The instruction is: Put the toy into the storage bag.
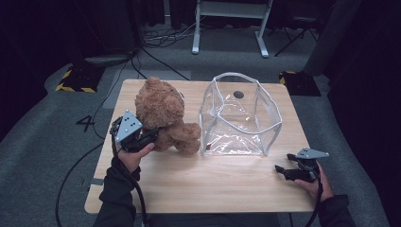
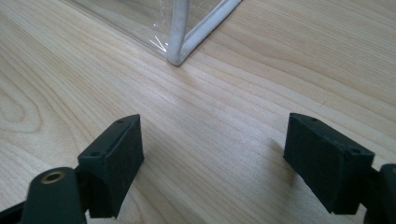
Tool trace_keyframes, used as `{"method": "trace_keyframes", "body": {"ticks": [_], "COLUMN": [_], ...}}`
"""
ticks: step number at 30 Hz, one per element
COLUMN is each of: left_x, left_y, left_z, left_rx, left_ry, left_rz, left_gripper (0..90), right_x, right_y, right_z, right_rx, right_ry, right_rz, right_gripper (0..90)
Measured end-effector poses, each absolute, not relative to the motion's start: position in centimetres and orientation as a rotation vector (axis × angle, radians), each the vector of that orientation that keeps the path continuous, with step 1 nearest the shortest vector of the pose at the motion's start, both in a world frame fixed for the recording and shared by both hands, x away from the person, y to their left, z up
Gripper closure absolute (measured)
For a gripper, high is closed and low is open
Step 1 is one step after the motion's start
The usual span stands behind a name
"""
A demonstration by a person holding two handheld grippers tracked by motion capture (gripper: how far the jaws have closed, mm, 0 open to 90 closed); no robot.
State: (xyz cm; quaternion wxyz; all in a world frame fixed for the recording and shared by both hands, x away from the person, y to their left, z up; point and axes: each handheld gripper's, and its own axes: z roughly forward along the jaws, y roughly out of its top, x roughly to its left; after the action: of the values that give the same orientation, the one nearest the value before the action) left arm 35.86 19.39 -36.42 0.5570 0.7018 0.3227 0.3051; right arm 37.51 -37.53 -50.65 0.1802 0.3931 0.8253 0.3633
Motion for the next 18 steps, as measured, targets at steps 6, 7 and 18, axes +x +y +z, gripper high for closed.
{"method": "trace_keyframes", "body": {"ticks": [6, 7, 18], "left_x": [36.5, 36.7, 37.8], "left_y": [19.1, 19.0, 18.5], "left_z": [-35.4, -35.2, -33.4], "left_rx": [1.637, 1.629, 1.586], "left_ry": [0.759, 0.757, 0.751], "left_rz": [0.726, 0.727, 0.737], "left_gripper": [52.3, 52.4, 52.2], "right_x": [37.5, 37.5, 37.5], "right_y": [-37.5, -37.5, -37.5], "right_z": [-50.7, -50.7, -50.7], "right_rx": [1.111, 1.111, 1.111], "right_ry": [2.331, 2.332, 2.332], "right_rz": [1.027, 1.026, 1.026], "right_gripper": [19.5, 19.5, 19.5]}}
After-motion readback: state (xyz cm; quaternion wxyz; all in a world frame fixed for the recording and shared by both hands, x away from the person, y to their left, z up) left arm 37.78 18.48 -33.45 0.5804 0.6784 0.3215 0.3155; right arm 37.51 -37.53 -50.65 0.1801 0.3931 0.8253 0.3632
